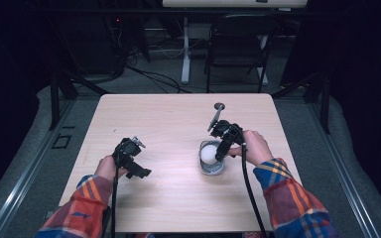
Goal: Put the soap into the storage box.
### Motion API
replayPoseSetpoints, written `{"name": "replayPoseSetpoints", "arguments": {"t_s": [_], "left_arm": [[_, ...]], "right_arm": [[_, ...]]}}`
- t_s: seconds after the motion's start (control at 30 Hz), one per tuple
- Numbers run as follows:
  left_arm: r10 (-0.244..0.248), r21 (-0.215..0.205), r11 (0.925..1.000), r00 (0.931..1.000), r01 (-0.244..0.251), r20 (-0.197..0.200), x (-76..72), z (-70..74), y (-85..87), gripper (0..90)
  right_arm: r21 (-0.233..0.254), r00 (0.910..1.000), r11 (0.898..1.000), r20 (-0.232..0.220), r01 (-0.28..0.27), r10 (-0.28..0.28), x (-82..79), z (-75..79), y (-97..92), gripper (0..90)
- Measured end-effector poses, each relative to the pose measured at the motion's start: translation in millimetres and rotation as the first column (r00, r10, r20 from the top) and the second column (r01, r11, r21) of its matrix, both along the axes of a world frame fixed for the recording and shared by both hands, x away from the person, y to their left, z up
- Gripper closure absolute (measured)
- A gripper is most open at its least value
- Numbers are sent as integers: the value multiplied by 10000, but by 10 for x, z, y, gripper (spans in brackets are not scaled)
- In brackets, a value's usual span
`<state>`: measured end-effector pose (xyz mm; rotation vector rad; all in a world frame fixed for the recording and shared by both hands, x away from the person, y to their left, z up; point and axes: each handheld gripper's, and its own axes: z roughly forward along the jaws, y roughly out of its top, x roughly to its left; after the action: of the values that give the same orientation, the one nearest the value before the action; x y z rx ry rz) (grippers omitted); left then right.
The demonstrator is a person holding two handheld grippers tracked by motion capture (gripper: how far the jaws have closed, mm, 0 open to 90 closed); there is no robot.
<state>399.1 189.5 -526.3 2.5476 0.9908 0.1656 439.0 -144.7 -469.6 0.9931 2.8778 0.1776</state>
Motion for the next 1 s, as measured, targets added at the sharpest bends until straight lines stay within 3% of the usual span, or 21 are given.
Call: {"name": "replayPoseSetpoints", "arguments": {"t_s": [0.57, 0.8, 0.93, 1.0], "left_arm": [[-16, 33, 10000, 10000, 16, 23, -6, 0, -7, 0], [5, 51, 10000, 10000, -5, 13, -9, -2, -10, 0], [-17, 79, 10000, 10000, 17, 13, -6, -3, -10, 0], [-16, 75, 10000, 10000, 16, 16, -7, -3, -10, 0]], "right_arm": [[-37, 9956, 9972, 569, 748, -744, -260, 159, -596, 23], [-125, 9917, 9938, 672, 1102, -1091, -362, 107, -796, 2], [-578, 9924, 9918, 533, 1138, -1107, -424, 70, -945, 0], [-560, 9918, 9915, 569, 1173, -1141, -434, 59, -966, 0]]}}
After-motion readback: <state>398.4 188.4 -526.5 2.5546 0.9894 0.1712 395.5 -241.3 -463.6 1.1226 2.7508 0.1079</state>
